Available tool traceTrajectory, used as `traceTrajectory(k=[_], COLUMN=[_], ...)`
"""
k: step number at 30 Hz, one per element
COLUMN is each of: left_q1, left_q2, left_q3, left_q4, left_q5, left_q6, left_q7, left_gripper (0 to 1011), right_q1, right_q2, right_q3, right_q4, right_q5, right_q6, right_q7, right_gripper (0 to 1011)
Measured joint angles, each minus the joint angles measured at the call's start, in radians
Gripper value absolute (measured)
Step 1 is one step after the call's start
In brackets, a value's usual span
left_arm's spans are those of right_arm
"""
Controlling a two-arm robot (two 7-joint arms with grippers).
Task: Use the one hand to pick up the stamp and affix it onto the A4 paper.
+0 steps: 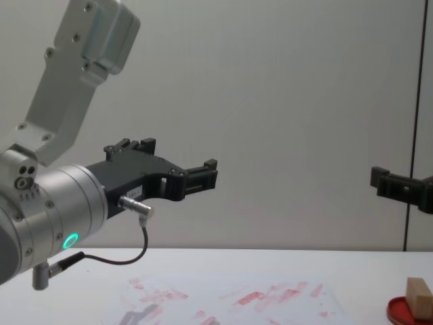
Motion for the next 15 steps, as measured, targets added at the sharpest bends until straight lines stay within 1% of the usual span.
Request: traceTrajectory(k=[15], left_q1=[0.000], left_q2=[0.000], left_q3=[0.000], left_q4=[0.000], left_q5=[0.000], left_q6=[0.000], left_q7=[0.000], left_gripper=[1003], right_q1=[0.000], right_q2=[0.000], right_q3=[0.000], right_q4=[0.000], right_q5=[0.000], right_q6=[0.000], right_q7=[0.000], right_gripper=[1001])
